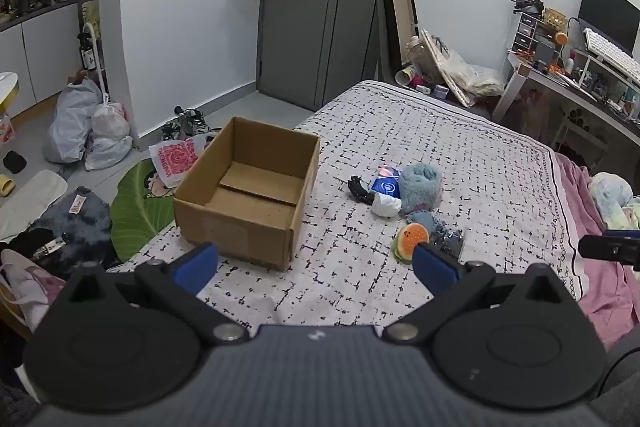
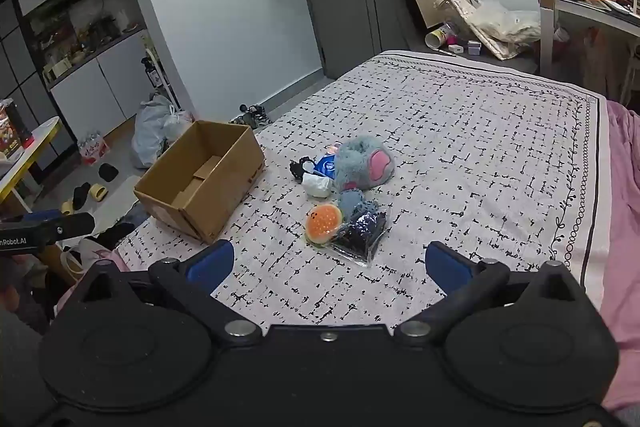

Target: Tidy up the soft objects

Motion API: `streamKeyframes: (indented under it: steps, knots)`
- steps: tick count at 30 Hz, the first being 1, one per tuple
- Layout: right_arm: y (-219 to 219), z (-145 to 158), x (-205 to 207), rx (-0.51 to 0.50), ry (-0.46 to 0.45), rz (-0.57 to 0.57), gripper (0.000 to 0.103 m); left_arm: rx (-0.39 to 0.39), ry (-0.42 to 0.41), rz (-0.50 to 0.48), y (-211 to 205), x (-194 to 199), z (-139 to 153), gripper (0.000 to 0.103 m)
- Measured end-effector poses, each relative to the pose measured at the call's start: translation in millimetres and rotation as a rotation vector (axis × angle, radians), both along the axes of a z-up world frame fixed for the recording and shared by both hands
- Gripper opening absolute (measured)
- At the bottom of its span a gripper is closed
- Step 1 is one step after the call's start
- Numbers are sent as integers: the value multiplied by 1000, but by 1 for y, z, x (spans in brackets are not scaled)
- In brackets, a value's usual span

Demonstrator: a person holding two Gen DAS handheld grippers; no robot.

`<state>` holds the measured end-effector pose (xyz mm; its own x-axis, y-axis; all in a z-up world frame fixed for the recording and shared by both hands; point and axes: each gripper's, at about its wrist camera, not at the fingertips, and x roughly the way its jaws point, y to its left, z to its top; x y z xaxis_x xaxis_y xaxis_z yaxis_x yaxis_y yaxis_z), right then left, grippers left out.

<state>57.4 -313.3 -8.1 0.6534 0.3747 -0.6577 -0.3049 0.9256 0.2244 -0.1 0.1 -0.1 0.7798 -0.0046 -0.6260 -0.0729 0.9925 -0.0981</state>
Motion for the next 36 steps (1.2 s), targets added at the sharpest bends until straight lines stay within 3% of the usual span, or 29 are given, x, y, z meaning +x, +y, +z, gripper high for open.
streamKeyframes:
  steps: [36]
  knots:
    - [6,3,2,-15,-27,11,103,-23,-34,-25,4,0,6,103]
